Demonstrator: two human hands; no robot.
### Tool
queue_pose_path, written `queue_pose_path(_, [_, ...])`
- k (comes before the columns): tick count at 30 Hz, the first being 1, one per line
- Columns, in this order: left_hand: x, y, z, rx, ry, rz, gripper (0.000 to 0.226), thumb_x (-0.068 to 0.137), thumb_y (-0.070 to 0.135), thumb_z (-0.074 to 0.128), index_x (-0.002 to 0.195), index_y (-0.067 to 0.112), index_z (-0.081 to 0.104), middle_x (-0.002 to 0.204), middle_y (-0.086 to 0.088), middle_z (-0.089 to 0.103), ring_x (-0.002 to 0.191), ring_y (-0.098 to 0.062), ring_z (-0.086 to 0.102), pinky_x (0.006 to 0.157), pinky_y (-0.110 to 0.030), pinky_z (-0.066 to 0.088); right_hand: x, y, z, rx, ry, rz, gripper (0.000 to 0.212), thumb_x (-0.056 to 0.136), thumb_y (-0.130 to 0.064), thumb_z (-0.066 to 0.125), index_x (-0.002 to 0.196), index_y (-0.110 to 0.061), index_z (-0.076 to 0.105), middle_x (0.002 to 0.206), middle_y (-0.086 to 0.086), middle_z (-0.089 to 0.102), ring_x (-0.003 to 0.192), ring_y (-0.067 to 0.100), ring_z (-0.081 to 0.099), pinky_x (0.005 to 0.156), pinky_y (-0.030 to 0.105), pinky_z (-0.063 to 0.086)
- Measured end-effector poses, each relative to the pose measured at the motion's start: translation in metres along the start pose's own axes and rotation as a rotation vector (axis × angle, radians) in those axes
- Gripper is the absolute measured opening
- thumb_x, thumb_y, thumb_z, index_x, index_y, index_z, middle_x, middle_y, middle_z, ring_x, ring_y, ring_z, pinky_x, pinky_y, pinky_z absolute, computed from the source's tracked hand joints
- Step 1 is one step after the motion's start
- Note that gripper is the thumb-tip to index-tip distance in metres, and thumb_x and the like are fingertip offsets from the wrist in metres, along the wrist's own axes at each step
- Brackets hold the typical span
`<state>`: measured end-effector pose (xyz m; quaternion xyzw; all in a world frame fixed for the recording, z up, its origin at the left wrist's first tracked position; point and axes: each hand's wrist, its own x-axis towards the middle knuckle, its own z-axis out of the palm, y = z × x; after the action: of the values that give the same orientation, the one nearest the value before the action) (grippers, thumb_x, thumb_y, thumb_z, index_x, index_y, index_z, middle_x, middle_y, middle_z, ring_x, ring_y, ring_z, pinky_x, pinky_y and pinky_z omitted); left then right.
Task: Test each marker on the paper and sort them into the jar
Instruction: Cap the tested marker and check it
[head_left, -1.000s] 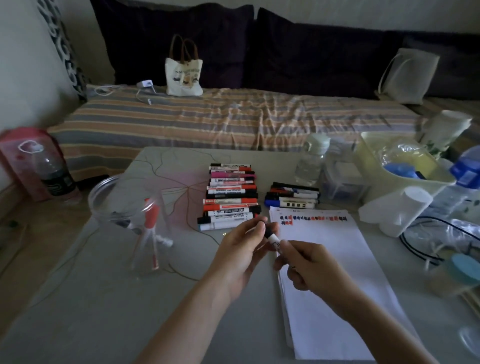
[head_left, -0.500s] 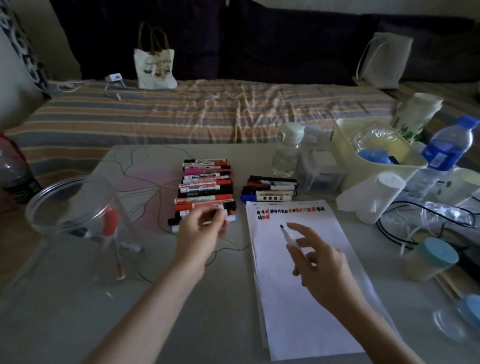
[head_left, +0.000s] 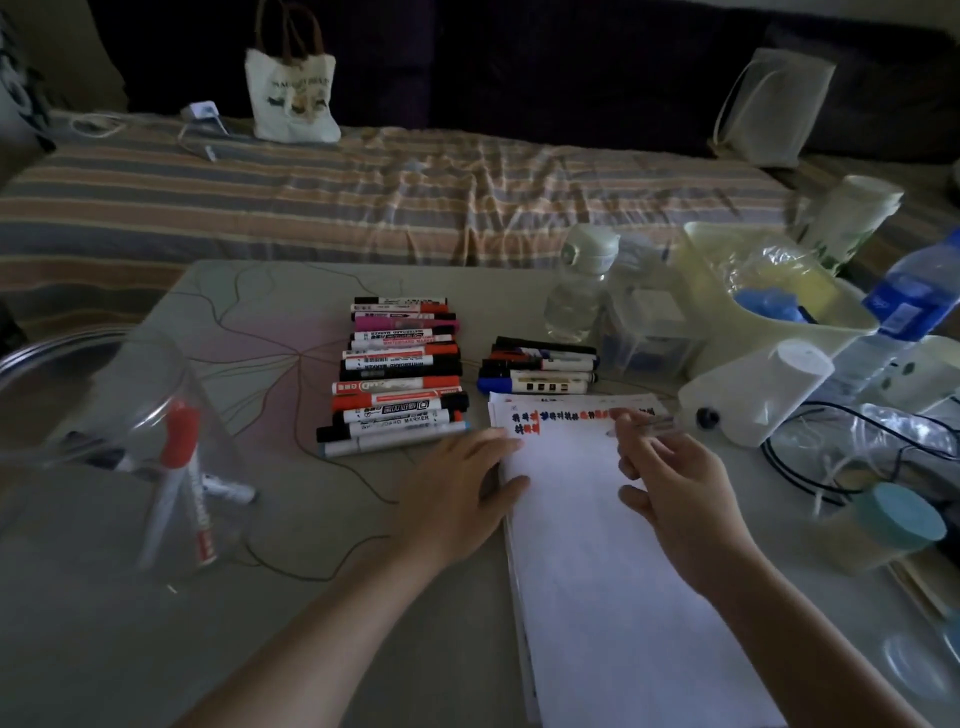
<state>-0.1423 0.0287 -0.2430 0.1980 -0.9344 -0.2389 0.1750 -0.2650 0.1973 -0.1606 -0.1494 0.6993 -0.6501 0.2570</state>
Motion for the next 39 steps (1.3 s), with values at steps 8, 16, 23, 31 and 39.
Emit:
queue_pose_path(8, [0.001,-0.002,0.009,0.025,0.064,0.036,0.058,0.082,0.069,0.044,0.123,0.033,0.064,0.142,0.011,0.050,0.125,-0.017,0.047,0.096,-0.037,0.049,0.066,0.003,0.025,-0.406,0.060,-0.197,0.028,0.093,-0.024,0.059,0.073,-0.009,0.071,0.064,0.003,0.070,0.054,0.012,0.061,0.058,0.032,0.052])
queue_pose_path(16, [0.002,0.000,0.006,0.037,0.068,0.019,0.057,0.079,0.073,0.045,0.122,0.039,0.062,0.141,0.019,0.047,0.122,-0.012,0.048,0.095,-0.033,0.049,0.079,0.037,0.029,-0.518,0.049,-0.214,0.029,0.089,-0.037,0.066,0.070,-0.016,0.071,0.062,-0.003,0.070,0.050,0.003,0.062,0.050,0.015,0.049])
queue_pose_path(23, [0.002,0.000,0.007,0.015,0.108,0.018,0.053,0.078,0.070,0.050,0.117,0.037,0.066,0.137,0.017,0.051,0.118,-0.014,0.051,0.092,-0.034,0.051,0.080,0.045,0.026,-0.532,0.086,-0.238,0.022,0.084,-0.036,0.072,0.069,-0.019,0.070,0.059,-0.002,0.069,0.053,0.003,0.063,0.053,0.018,0.052])
queue_pose_path(31, [0.002,0.000,0.007,0.006,0.077,0.011,0.057,0.078,0.071,0.047,0.121,0.038,0.064,0.140,0.019,0.048,0.123,-0.012,0.047,0.097,-0.034,0.049,0.085,0.048,0.027,-0.566,0.117,-0.238,0.032,0.083,-0.041,0.072,0.068,-0.013,0.069,0.055,-0.001,0.067,0.046,0.001,0.058,0.046,0.013,0.044])
queue_pose_path(39, [0.002,0.000,0.007,0.025,0.069,0.004,0.058,0.077,0.073,0.046,0.122,0.040,0.063,0.141,0.022,0.046,0.124,-0.010,0.045,0.095,-0.032,0.049,0.087,0.052,0.029,-0.610,0.150,-0.293,0.027,0.084,-0.038,0.072,0.075,-0.013,0.072,0.063,-0.003,0.069,0.056,0.006,0.063,0.057,0.022,0.053])
